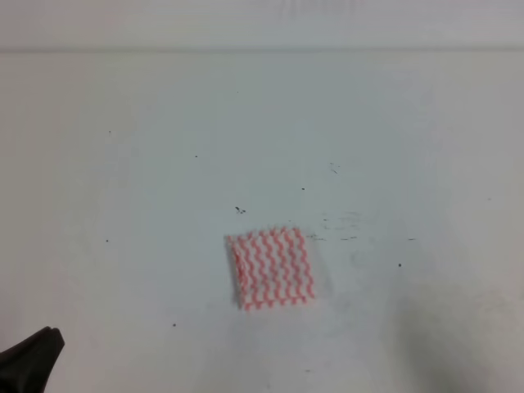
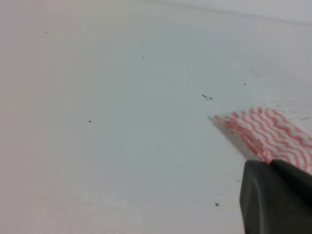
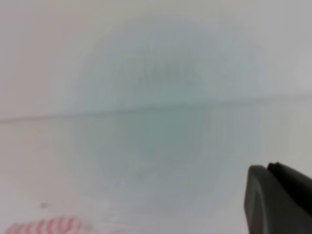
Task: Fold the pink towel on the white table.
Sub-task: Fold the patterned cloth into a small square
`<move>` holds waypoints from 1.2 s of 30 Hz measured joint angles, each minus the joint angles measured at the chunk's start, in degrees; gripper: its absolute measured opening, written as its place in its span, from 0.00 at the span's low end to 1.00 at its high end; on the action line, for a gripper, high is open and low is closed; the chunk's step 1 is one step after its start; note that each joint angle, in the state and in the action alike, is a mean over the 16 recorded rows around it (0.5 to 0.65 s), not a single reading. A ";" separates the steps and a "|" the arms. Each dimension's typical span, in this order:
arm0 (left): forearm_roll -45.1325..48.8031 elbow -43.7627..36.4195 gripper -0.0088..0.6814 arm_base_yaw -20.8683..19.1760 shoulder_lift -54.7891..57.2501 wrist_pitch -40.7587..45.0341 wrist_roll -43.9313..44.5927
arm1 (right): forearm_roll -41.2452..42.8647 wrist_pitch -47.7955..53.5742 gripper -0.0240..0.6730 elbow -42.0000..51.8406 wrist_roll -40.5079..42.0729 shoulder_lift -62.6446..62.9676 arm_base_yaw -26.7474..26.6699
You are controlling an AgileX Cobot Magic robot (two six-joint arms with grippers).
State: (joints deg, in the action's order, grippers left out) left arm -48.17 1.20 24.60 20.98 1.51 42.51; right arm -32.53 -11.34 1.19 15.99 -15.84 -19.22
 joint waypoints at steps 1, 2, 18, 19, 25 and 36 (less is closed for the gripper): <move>0.00 0.00 0.01 0.00 0.00 0.01 0.00 | -1.47 -0.68 0.01 0.01 2.35 0.07 0.12; 0.00 0.00 0.01 0.00 0.00 0.08 0.00 | -3.00 -1.27 0.01 0.00 4.89 0.20 0.41; -0.06 -0.04 0.01 0.01 -0.16 0.16 0.01 | -16.45 12.75 0.01 -0.04 28.82 14.26 14.64; -0.05 -0.03 0.01 0.01 -0.16 0.07 0.01 | -16.43 13.34 0.01 -0.04 28.90 15.12 15.10; -0.08 -0.04 0.01 0.02 -0.21 0.04 0.01 | -16.58 14.56 0.01 0.04 29.10 17.52 16.23; -0.06 -0.04 0.01 0.01 -0.11 -0.16 0.01 | -1.20 20.59 0.01 -0.12 14.40 17.41 16.26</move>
State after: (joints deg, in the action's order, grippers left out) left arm -48.23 1.17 24.61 20.87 1.35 42.52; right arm -33.73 9.25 1.07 30.40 1.57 -2.96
